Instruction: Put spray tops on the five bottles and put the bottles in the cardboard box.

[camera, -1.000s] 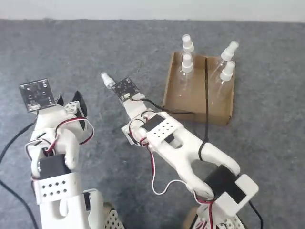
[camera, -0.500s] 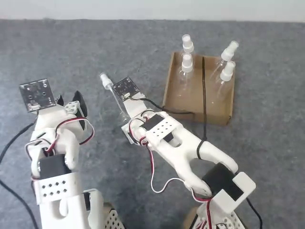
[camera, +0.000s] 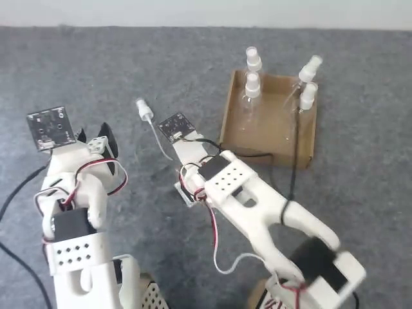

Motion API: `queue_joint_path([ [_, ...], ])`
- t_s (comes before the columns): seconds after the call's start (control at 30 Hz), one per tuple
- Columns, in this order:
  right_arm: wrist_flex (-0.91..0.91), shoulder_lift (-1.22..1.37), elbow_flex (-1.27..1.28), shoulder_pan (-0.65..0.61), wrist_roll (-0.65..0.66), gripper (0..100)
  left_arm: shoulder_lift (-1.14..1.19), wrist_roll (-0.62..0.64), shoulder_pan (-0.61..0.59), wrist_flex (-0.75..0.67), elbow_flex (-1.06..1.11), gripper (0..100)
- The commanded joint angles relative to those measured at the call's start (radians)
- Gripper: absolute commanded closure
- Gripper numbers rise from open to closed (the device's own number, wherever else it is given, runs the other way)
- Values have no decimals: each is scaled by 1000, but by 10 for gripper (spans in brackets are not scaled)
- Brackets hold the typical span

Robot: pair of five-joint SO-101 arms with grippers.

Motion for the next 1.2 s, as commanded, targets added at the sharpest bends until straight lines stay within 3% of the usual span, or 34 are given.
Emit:
queue_joint_path([
  [0.0, 194, -205, -12, -4, 0, 991, -14, 8, 5, -26, -5, 852],
  [0.1, 271, -318, -12, -4, 8, 991, -8, 8, 5, -26, -8, 852],
  [0.3, 433, -611, -14, 87, 230, 989, -5, 9, 15, -26, -10, 852],
  [0.43, 575, -736, -43, 337, 311, 989, -5, 3, 94, -20, -12, 852],
  [0.57, 634, -750, -110, 668, 623, 991, 21, -51, 160, 25, -56, 852],
  [0.7, 578, -748, -123, 984, 707, 991, 209, -55, 239, 133, -214, 852],
  [0.83, 495, -648, -89, 1194, 833, 991, 489, -48, 272, 204, -432, 852],
  [0.97, 358, -444, -78, 1320, 888, 991, 749, 5, 259, 212, -638, 852],
  [1.17, 216, -134, -141, 1394, 891, 991, 1140, 43, 235, 213, -924, 851],
])
